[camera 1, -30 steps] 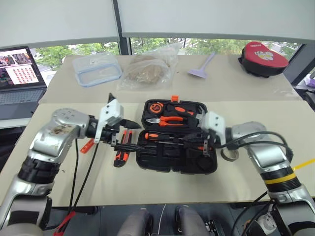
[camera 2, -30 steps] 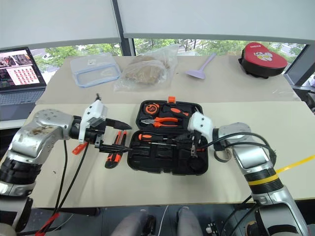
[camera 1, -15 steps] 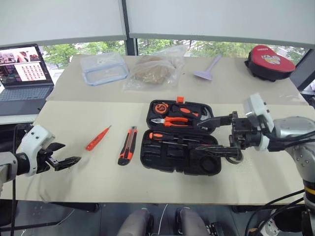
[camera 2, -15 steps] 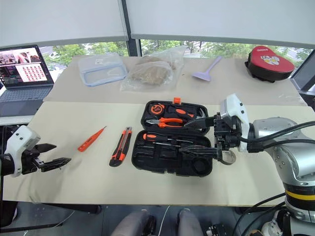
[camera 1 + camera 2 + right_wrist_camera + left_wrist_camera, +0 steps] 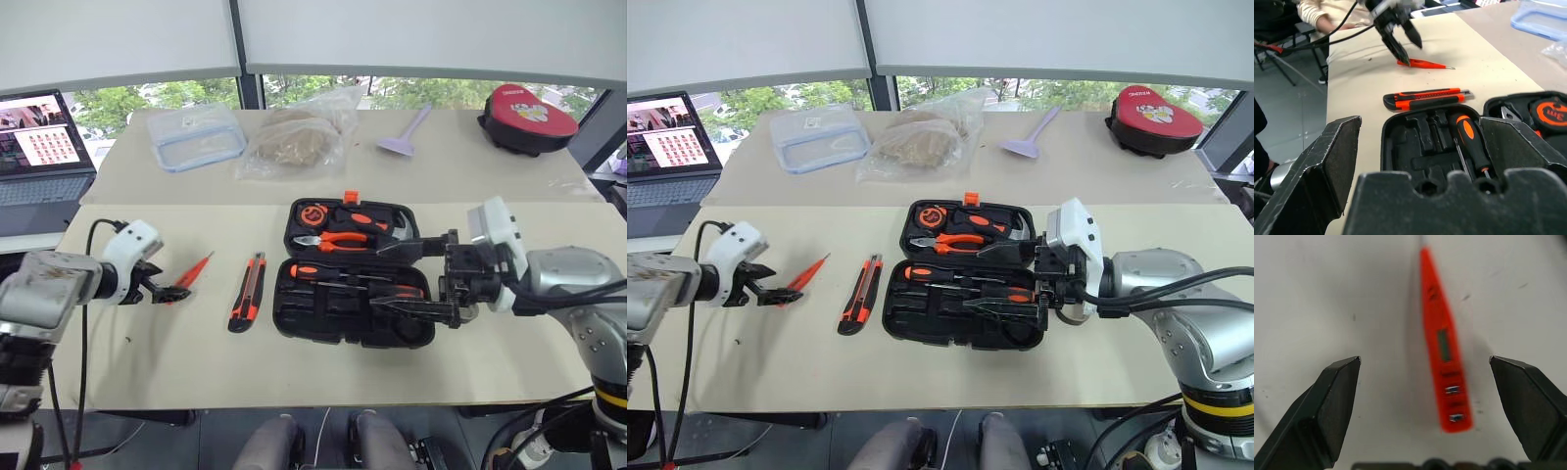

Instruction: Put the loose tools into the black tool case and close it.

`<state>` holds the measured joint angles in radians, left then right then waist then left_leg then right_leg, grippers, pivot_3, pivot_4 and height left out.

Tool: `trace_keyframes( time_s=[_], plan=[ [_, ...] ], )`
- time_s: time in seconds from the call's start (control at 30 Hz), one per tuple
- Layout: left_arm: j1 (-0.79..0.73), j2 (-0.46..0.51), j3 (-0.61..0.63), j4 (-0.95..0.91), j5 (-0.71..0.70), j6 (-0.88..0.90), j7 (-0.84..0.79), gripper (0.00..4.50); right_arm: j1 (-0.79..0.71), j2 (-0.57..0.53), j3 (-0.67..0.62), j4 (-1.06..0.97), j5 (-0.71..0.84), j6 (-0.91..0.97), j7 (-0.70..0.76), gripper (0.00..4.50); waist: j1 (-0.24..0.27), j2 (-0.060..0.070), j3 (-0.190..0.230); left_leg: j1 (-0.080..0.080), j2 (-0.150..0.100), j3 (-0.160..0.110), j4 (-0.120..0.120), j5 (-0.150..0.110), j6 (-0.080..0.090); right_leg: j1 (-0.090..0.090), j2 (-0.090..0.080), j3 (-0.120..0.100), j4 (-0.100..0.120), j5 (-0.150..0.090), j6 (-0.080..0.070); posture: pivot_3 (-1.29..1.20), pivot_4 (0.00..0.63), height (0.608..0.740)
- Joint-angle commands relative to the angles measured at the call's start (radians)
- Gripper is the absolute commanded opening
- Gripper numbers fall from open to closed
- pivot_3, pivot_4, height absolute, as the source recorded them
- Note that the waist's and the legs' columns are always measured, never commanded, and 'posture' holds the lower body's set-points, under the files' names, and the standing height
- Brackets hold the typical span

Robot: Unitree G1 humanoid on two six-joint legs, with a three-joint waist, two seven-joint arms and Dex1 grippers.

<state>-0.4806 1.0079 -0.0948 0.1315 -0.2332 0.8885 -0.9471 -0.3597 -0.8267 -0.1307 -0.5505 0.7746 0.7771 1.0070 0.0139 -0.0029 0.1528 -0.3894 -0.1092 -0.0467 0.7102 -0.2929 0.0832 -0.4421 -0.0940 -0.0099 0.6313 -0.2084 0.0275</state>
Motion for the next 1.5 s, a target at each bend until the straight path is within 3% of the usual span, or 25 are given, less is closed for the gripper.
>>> trace_keyframes(
  time_s=[0.03,0.07,0.33,0.4,0.6,0.87,1.1,1.5],
  plan=[
    [-0.034,-0.012,-0.039,0.066,0.035,-0.046,-0.029,4.01,0.023,-0.012,-0.038,-0.043,0.031,-0.004,-0.023,4.5,0.003,0.0,0.0,0.0,0.0,0.0,0.0,0.0,0.0,0.0,0.0,0.0,0.0,0.0,0.0,0.0,0.15,0.722],
    [-0.04,-0.017,-0.045,0.079,0.039,-0.055,-0.036,3.94,0.028,-0.014,-0.043,-0.046,0.037,-0.004,-0.027,4.5,0.004,0.0,0.0,0.001,0.0,-0.001,0.0,0.0,0.0,0.001,0.0,0.0,0.0,0.0,0.0,0.0,0.15,0.722],
    [-0.05,-0.041,-0.045,0.13,0.057,-0.126,-0.085,0.94,0.071,-0.041,-0.067,-0.063,0.057,-0.01,-0.046,4.5,0.007,0.0,0.0,0.001,0.0,0.0,0.0,0.0,0.0,0.001,-0.001,0.0,0.0,0.0,0.0,0.0,0.15,0.722],
    [-0.077,-0.038,-0.008,0.085,0.005,-0.152,-0.148,0.43,0.109,-0.077,-0.053,-0.056,-0.009,-0.034,-0.041,4.5,0.007,0.0,0.0,0.001,0.0,0.0,0.001,0.0,0.0,0.001,-0.001,0.0,0.0,0.0,0.0,0.0,0.15,0.722],
    [-0.188,-0.03,-0.045,-0.094,-0.035,-0.319,-0.345,0.42,0.241,-0.153,-0.119,-0.063,-0.007,-0.017,-0.01,4.5,0.017,-0.004,0.002,-0.004,0.0,-0.001,0.004,0.0,0.0,-0.001,-0.001,-0.001,-0.001,0.0,0.0,0.0,0.15,0.722],
    [-0.386,-0.274,-0.302,-0.052,0.081,-0.436,-0.446,0.42,0.353,-0.134,-0.179,-0.131,-0.007,-0.019,-0.077,4.5,0.025,-0.004,0.002,-0.002,0.0,0.0,0.004,0.0,0.001,0.002,0.0,0.0,-0.001,0.0,0.0,0.0,0.15,0.722],
    [-0.458,-0.418,-0.427,0.084,0.201,-0.423,-0.414,0.42,0.404,-0.11,-0.204,-0.175,0.011,-0.016,-0.135,4.5,0.016,-0.005,0.002,-0.003,0.0,0.0,0.004,0.0,0.001,0.0,0.0,0.0,0.0,0.0,0.0,0.0,0.15,0.722],
    [-0.454,-0.436,-0.509,0.056,0.276,-0.362,-0.498,0.42,0.408,-0.079,-0.185,-0.177,0.004,-0.03,-0.188,4.5,0.022,-0.005,0.002,-0.002,0.0,0.0,0.005,0.0,0.001,0.002,0.0,0.0,-0.001,0.0,0.0,0.0,0.15,0.722]
  ],
)
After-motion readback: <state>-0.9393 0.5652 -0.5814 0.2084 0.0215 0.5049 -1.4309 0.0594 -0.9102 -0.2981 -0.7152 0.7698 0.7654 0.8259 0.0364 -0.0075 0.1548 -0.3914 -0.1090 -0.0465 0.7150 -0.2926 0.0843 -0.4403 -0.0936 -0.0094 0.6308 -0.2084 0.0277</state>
